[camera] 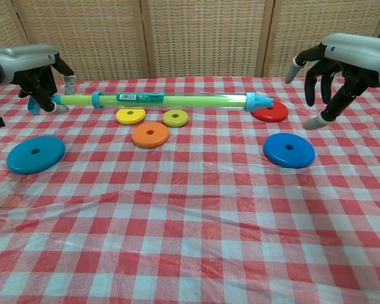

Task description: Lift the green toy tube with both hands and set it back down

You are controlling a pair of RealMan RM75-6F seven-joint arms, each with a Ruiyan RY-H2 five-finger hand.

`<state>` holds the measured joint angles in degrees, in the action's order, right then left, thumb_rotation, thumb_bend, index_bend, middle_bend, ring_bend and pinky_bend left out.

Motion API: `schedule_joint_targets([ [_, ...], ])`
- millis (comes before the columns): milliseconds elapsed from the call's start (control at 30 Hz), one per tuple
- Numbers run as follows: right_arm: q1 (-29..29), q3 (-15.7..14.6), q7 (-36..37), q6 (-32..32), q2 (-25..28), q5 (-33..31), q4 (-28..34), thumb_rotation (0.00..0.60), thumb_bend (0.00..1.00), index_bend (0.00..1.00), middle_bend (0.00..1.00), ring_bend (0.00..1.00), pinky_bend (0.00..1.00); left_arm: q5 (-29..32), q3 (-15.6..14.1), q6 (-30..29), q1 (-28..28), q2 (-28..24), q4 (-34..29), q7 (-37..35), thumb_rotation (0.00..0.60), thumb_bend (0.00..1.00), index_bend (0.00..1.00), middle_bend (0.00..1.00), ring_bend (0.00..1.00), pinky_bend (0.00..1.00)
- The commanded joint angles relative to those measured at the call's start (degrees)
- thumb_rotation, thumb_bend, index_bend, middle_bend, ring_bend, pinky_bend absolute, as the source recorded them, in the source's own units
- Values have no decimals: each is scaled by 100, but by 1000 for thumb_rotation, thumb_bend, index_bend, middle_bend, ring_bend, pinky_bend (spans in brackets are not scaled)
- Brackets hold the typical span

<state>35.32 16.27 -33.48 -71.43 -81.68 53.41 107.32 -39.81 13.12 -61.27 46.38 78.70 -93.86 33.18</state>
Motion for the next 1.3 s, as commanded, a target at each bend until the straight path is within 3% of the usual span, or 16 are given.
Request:
schedule_joint_targets([
  [33, 53, -21, 3, 39, -77, -46, -79, 600, 299, 323, 704, 638, 322, 1, -12, -2, 8, 10, 3, 1, 600, 573, 858, 996, 855, 729],
  [200, 112, -59, -7, 43, -196, -75, -201, 600, 303, 323, 841, 757, 369, -34, -53, -22, 11, 5, -14, 10, 600, 573, 859, 997, 855, 729],
  [400, 186, -50, -37, 64, -269, -207, -274, 600, 318, 332, 905, 817, 391, -45, -61, -31, 8, -86, -76, -9, 600, 573, 859, 996, 855, 729],
  [900, 390, -31, -172, 19, -434, -342, -265, 600, 389, 401, 964, 868, 419, 80, -83, -6, 175, 70, 24, 147, 600, 573, 860, 996, 855, 729],
  [1300, 501, 8, -23, 185, -450, -508, -393, 600, 434, 401, 973, 874, 419, 162, -53, 125, 330, 292, 231, 131, 600, 574, 860, 996, 855, 729],
])
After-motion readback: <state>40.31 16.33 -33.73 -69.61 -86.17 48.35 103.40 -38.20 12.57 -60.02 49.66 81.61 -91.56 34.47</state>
